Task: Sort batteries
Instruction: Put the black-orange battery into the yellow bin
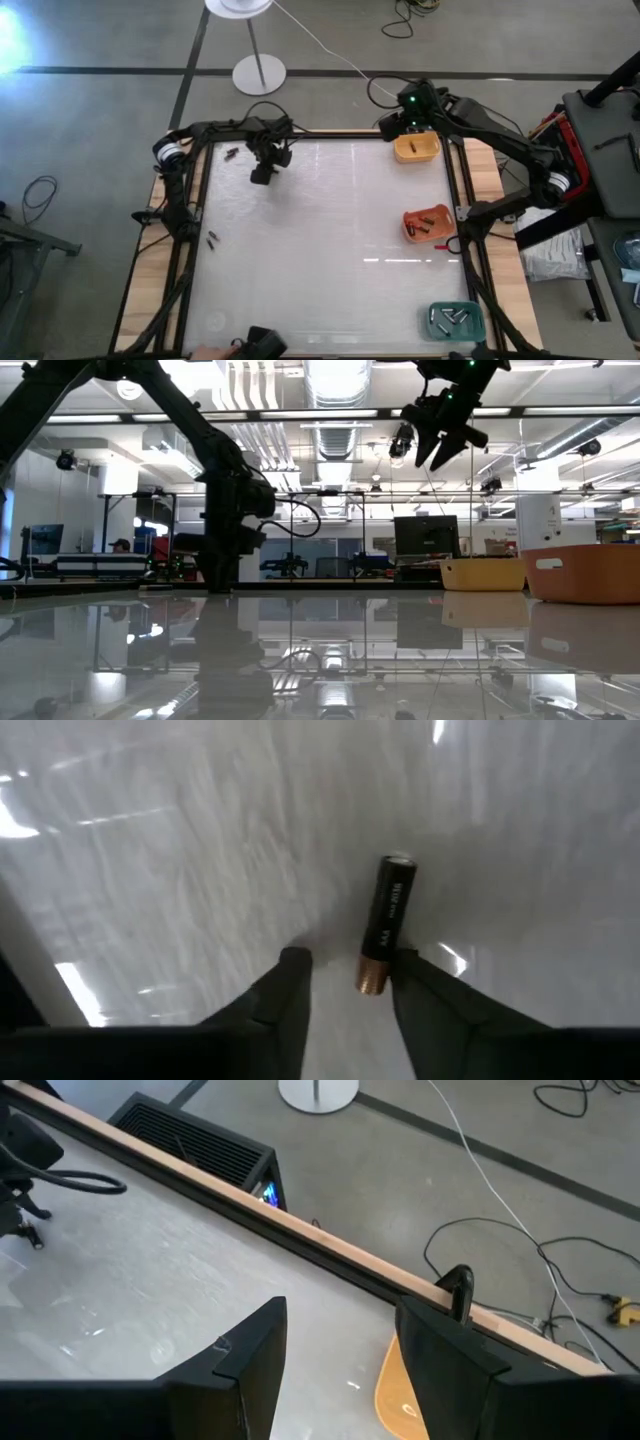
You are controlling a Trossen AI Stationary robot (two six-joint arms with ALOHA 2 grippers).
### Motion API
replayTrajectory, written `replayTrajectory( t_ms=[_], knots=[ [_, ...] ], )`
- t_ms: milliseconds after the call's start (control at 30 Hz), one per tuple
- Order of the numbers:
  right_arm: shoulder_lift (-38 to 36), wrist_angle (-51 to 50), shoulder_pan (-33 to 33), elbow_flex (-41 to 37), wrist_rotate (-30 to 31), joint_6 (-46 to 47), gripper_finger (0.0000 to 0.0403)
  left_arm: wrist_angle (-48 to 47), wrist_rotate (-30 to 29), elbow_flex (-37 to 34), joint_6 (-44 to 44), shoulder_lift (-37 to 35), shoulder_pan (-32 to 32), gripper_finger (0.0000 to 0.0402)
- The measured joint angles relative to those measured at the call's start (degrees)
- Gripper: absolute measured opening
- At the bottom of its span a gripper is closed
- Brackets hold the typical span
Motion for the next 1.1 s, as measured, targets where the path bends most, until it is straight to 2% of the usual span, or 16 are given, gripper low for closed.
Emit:
replayTrajectory(
  t_ms=[267, 433, 533, 633, 700, 800, 967, 1100],
  knots=[
    [0.59, 1.22, 0.44, -0.04, -0.42, -1.52, 0.0183, -2.16, 0.75, 2.00, -6.85, 2.08, 0.02, 0.0012],
    [0.92, 2.99, 0.48, -0.22, -1.17, -4.96, 0.0179, -2.66, 7.36, 3.67, -13.39, 1.82, 0.26, 0.0015],
    [1.97, 5.37, 0.44, -1.43, -8.68, -7.33, 0.0182, -1.57, 17.06, 7.10, -17.93, 0.13, -0.04, 0.0009],
    [2.57, 12.16, 1.12, -3.93, -19.23, -9.27, 0.0190, -0.20, 29.32, 11.75, -22.89, -2.20, -0.01, 0.0007],
    [3.09, 16.76, 1.45, -5.39, -25.22, -10.54, 0.0194, 2.13, 34.82, 14.93, -26.91, -2.92, 0.03, 0.0006],
    [4.36, 25.00, 2.32, -6.37, -28.37, -10.11, 0.0195, 5.75, 40.67, 21.01, -32.46, -3.80, -0.37, 0.0006],
    [4.67, 43.30, 3.48, -6.15, -29.20, -7.94, 0.0188, 9.17, 43.96, 31.59, -36.68, -3.62, -1.45, 0.0005],
    [4.66, 51.44, 3.48, -4.81, -29.16, -6.24, 0.0182, 11.31, 43.99, 38.13, -37.96, -3.54, -2.19, 0.0004]
  ],
)
